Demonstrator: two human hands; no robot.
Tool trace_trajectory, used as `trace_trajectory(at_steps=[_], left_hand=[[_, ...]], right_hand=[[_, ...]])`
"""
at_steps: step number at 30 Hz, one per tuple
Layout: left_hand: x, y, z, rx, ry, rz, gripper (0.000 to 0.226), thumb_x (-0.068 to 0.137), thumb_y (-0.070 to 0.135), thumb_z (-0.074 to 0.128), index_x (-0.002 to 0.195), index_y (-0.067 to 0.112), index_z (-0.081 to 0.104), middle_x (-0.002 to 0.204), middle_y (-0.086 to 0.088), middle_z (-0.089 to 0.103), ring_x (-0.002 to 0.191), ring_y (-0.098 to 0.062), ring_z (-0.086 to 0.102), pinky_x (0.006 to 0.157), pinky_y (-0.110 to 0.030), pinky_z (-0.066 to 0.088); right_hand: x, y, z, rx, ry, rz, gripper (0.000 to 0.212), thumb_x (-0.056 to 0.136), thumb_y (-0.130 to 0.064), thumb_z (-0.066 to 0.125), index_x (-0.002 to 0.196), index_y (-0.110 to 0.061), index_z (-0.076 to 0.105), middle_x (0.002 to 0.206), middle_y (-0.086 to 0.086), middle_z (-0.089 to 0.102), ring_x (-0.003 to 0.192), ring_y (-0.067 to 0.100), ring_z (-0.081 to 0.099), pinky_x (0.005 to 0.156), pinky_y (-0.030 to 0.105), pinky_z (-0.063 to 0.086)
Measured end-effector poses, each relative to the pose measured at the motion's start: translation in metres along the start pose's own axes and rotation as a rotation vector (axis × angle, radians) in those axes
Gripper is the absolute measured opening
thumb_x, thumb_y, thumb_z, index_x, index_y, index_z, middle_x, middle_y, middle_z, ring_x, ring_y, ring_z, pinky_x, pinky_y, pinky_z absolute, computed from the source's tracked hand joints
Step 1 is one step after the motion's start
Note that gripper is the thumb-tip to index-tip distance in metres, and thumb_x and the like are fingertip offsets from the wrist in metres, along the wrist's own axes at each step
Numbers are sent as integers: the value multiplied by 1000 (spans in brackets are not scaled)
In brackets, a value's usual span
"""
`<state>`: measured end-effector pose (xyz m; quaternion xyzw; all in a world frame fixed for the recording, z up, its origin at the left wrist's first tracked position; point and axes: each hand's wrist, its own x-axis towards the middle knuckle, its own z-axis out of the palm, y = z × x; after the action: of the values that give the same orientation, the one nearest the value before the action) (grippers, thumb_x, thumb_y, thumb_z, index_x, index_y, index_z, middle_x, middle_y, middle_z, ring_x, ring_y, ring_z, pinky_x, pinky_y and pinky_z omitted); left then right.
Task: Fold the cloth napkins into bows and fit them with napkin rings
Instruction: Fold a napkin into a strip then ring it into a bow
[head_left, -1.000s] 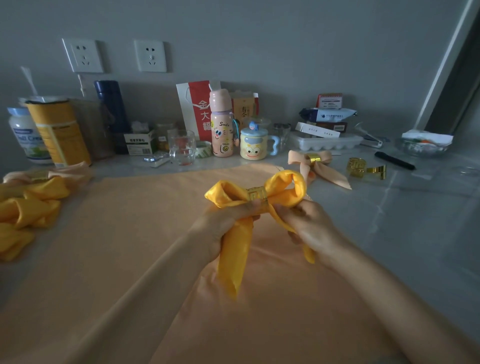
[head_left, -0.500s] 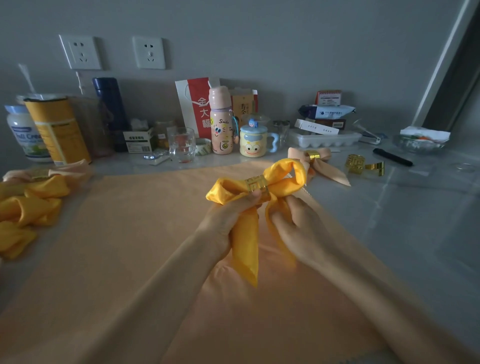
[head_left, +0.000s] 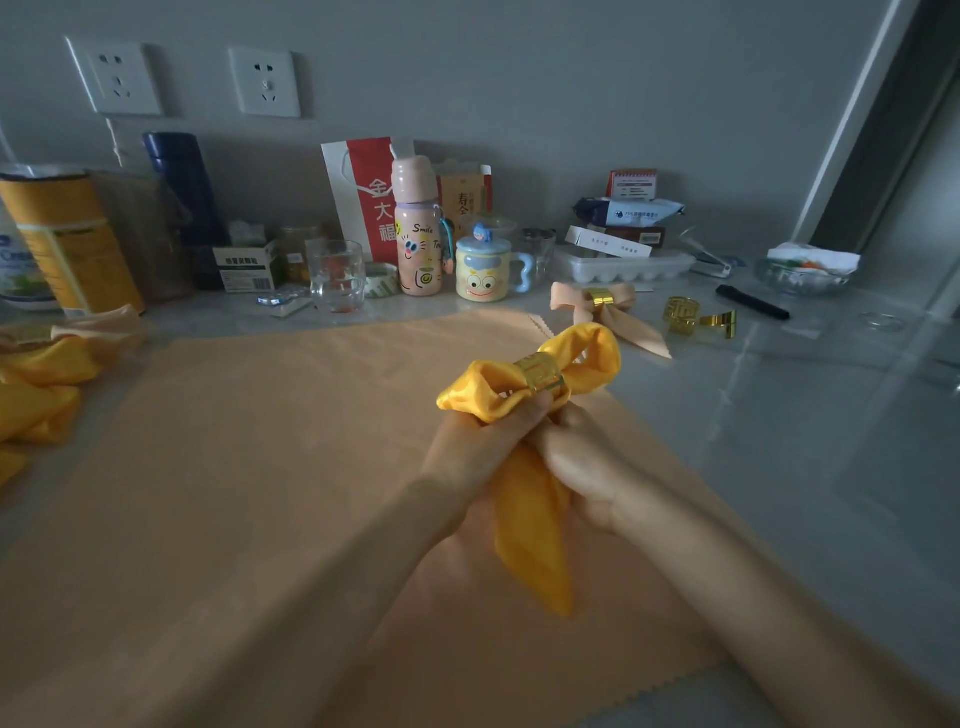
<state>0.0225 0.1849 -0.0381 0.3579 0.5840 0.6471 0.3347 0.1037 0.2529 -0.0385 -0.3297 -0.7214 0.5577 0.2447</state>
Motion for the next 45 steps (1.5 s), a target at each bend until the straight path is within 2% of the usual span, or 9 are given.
trace_trajectory(at_steps=[3,5,7,13,20,27,36,40,45], left_hand=[[-1,-1,2,5,32,28,25,81,33,68,95,12,67,89,-4,68,88,-19,64,77,-36,51],[-2,-2,2,-55,71,23,22,81,35,68,91,16,66,85,-2,66,87,-20,63,80,-40,51],[-3,-1,2,-113,86,-15,24,81,42,65,91,20,66,86,0,66,89,-20,64,83,-43,53],[0,7,-5,-128,43,-38,42,69,53,62,96,21,67,88,4,68,86,-12,64,74,-31,52],[6,8,-12,-290,65,-125,27,84,37,63,105,20,65,92,4,69,89,-11,63,74,-25,47],[8,22,-23,-338,52,-158,20,83,34,64,89,15,67,79,-5,68,74,-17,64,76,-32,52],[5,40,-37,-161,75,-18,51,64,44,69,108,17,64,102,-8,71,95,-24,68,85,-42,54],[4,42,-42,-173,8,-73,46,67,38,68,107,17,65,106,-7,70,101,-23,65,89,-42,52],[5,44,-44,-159,-65,-142,13,78,15,67,91,16,66,92,-4,69,91,-19,62,82,-35,52]], right_hand=[[-2,0,5,-151,73,-95,22,98,-23,41,104,-12,59,95,9,66,91,25,64,83,36,53],[-8,-6,1,-353,93,-175,22,99,-27,37,106,-14,54,88,0,61,82,15,61,65,9,46],[-13,-10,-3,-473,85,-204,29,100,-33,33,109,-14,52,87,-2,59,68,3,51,52,2,38],[-17,-7,12,-328,-16,-204,31,96,-35,33,117,-20,49,104,0,66,91,17,63,83,37,51],[-10,-2,1,-573,7,-478,18,94,-26,46,102,-17,59,91,2,68,82,20,64,74,41,53],[-13,4,3,-579,32,-484,46,96,-47,24,107,-17,56,96,0,67,87,17,63,79,37,50],[-12,-4,-10,-906,149,-589,37,99,-35,33,103,-13,61,96,2,66,85,16,61,70,24,40],[-12,-10,-10,-452,-167,-438,13,94,-28,53,105,-22,59,92,-16,61,83,-5,58,74,9,43],[2,-14,-23,260,-190,-165,59,76,-51,61,120,-13,59,107,0,69,103,13,63,92,31,45]])
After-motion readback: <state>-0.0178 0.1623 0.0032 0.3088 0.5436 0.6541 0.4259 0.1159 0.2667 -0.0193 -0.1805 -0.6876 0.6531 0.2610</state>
